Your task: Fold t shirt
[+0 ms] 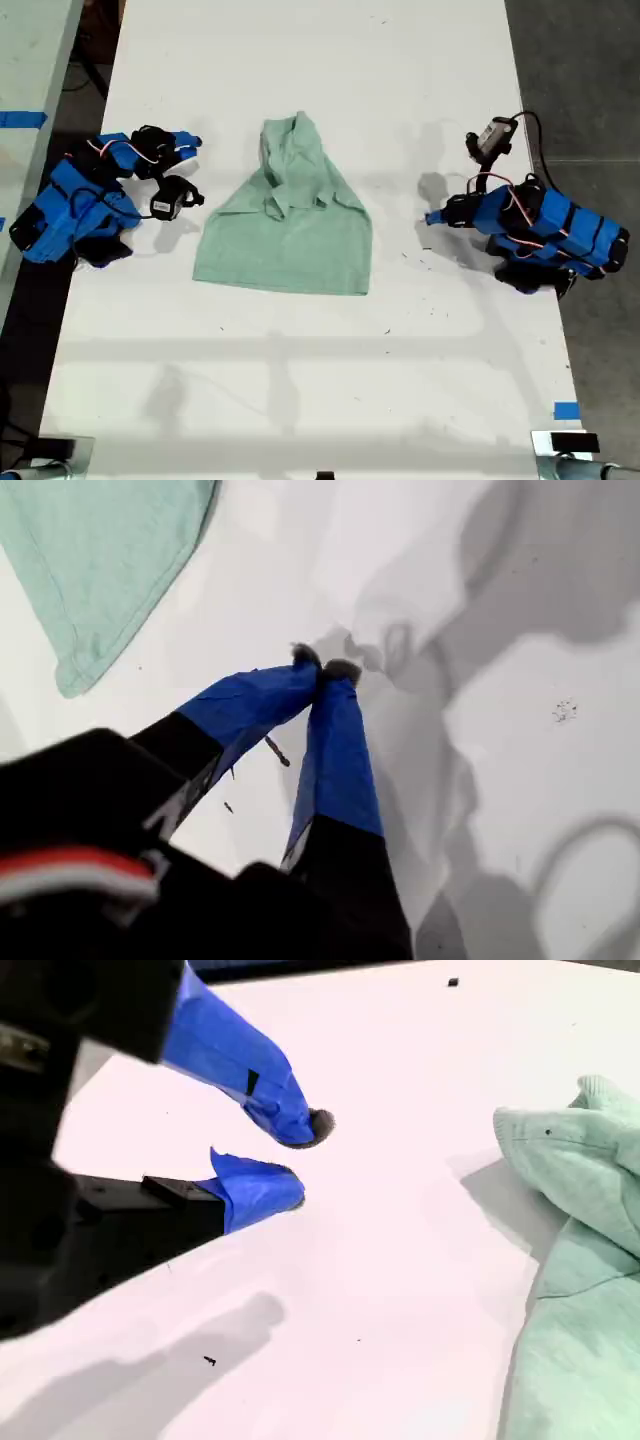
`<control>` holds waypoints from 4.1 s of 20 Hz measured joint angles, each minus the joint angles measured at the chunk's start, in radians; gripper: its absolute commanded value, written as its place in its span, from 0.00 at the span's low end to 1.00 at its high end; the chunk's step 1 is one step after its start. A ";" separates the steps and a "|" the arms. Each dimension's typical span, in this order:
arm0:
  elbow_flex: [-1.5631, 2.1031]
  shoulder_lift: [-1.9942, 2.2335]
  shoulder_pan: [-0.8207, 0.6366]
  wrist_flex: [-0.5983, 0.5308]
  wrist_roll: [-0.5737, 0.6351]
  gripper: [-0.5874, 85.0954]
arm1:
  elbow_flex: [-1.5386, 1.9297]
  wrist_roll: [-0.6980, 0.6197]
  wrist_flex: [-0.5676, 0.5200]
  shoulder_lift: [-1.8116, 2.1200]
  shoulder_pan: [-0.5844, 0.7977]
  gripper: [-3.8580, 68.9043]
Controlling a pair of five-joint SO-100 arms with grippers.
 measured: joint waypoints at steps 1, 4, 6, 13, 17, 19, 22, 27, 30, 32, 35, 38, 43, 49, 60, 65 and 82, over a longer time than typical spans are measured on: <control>0.000 0.000 0.000 0.000 0.000 0.08 | 0.000 0.000 0.002 0.000 0.000 0.08; 0.000 0.000 -0.014 0.000 0.032 0.00 | 0.000 0.000 0.017 0.000 0.014 0.08; 0.000 0.000 0.018 0.000 0.087 0.03 | 0.000 0.000 0.021 0.000 0.017 0.08; 0.000 0.000 0.483 -0.101 -0.035 0.00 | -0.012 0.006 0.017 -0.003 0.003 0.14; 0.000 0.000 0.512 -0.101 0.017 0.00 | -0.387 0.095 -0.060 -0.499 -0.129 0.43; 0.000 0.000 0.476 -0.098 0.026 0.00 | -0.709 0.161 -0.064 -0.951 -0.225 0.45; 0.000 0.000 0.480 -0.095 0.026 0.00 | -0.891 0.227 -0.207 -1.393 -0.261 0.44; 0.000 0.000 0.480 -0.095 0.026 0.00 | -0.897 0.302 -0.451 -1.669 -0.298 0.41; 0.000 0.000 0.480 -0.095 0.026 0.00 | -0.953 0.302 -0.514 -1.772 -0.313 0.30; 0.000 0.000 0.480 -0.095 0.026 0.00 | -0.976 0.302 -0.548 -1.804 -0.319 0.06; 0.000 0.000 0.480 -0.094 0.026 0.00 | -0.976 0.307 -0.561 -1.804 -0.324 0.06; 0.000 0.000 0.480 -0.091 0.026 0.00 | -0.928 0.362 -0.453 -1.709 -0.322 0.06; 0.000 0.000 0.480 -0.091 0.026 0.00 | -0.882 0.420 -0.285 -1.451 -0.282 0.06; 0.000 0.000 0.480 -0.091 0.026 0.00 | -1.451 0.301 -0.184 -1.845 -0.345 0.06; 0.000 0.000 0.480 -0.089 0.026 0.00 | -2.052 0.143 -0.212 -2.373 -0.431 0.63; 0.000 0.000 0.480 -0.089 0.026 0.00 | -1.990 0.137 -0.061 -2.158 -0.416 0.33; -0.035 0.000 0.324 -0.063 0.391 0.00 | -0.029 -0.141 0.012 -0.035 -0.015 0.08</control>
